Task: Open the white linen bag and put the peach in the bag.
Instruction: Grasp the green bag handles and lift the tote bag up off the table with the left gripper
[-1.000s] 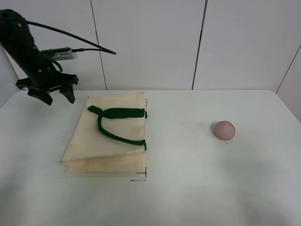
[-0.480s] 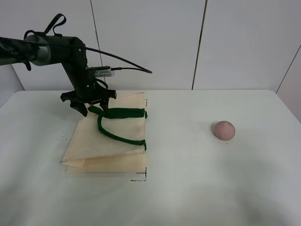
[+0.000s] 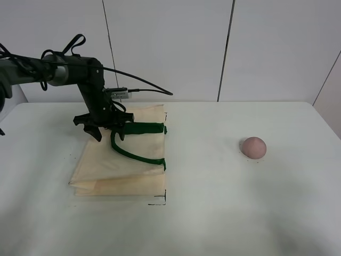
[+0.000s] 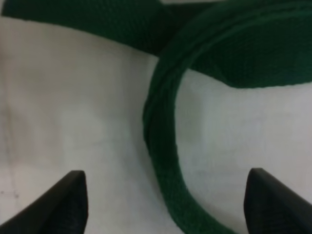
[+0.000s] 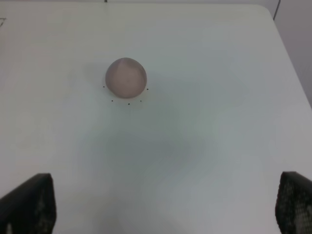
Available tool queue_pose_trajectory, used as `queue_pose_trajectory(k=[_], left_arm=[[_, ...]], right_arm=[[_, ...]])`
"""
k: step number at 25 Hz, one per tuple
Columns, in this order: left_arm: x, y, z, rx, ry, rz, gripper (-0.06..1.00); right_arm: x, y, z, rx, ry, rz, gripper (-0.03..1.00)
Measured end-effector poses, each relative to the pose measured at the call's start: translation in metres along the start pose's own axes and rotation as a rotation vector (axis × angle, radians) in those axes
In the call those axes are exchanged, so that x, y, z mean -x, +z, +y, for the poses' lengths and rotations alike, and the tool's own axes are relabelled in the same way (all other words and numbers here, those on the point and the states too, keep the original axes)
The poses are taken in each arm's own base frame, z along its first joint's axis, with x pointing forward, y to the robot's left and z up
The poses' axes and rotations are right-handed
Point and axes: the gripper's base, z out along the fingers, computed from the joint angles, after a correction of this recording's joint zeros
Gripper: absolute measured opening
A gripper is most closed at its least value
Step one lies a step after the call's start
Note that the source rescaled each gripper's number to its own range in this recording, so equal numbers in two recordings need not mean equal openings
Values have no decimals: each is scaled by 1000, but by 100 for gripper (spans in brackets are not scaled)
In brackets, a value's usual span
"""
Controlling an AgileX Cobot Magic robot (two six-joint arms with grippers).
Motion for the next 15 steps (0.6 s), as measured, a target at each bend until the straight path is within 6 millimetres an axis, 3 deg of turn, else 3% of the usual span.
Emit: queue_pose_trajectory(k=[11,13,15], left_arm=[[2,30,-3,0,-31,1,94],[1,31,-3,4,-30,9,84],[1,31,-3,7,-30,18,67]], right_arm=[[0,0,0,1,0,0,100],[0,0,0,1,1,0,100],[0,0,0,2,1,0,100]])
